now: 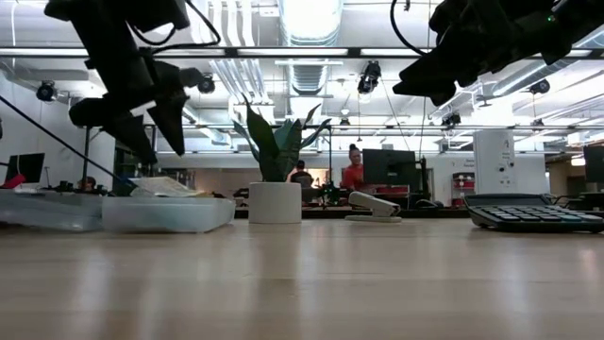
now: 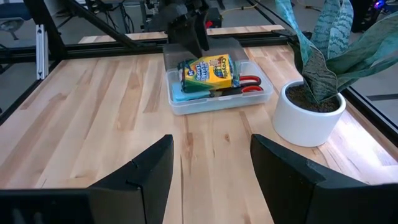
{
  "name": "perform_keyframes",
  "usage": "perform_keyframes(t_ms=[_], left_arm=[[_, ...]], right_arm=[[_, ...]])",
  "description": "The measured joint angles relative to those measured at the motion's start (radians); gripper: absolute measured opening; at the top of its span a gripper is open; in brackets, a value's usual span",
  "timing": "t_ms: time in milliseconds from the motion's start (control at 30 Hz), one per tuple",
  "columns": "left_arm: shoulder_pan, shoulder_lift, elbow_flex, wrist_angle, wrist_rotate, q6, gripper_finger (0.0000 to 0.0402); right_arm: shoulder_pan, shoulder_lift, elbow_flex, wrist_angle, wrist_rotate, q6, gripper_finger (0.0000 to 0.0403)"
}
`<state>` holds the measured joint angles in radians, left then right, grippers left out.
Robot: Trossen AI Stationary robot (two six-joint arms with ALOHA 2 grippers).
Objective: Pack school essentials
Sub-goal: Put the yellow crayon box into the white and black box
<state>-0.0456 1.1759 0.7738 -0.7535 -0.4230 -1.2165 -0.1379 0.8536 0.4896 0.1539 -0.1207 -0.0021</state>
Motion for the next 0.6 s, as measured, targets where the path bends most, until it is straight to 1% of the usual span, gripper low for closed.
perform_keyframes(t_ms=[200, 300, 367, 433, 600], left_arm=[[0.0, -0.052, 0.0, -0.042, 0.003, 0.027, 0.023], [0.0, -0.057, 0.0, -0.092, 0.002, 0.029, 0.0218], [0.0, -0.053, 0.001, -0.13, 0.001, 0.037, 0.0196], [0.0, -0.043, 0.001, -0.159, -0.001, 0.037, 0.0165], [0.0, 0.003, -0.003, -0.182, -0.03, 0.027, 0.0061]], right_arm=[[0.0, 0.0, 0.0, 0.0, 0.0, 0.0, 0.0201], [0.0, 0.0, 0.0, 0.0, 0.0, -0.001, 0.0201], [0.0, 0.0, 0.0, 0.0, 0.0, -0.002, 0.0201], [0.0, 0.0, 0.0, 0.0, 0.001, -0.001, 0.0201], [0.0, 0.0, 0.0, 0.0, 0.012, -0.002, 0.0201]])
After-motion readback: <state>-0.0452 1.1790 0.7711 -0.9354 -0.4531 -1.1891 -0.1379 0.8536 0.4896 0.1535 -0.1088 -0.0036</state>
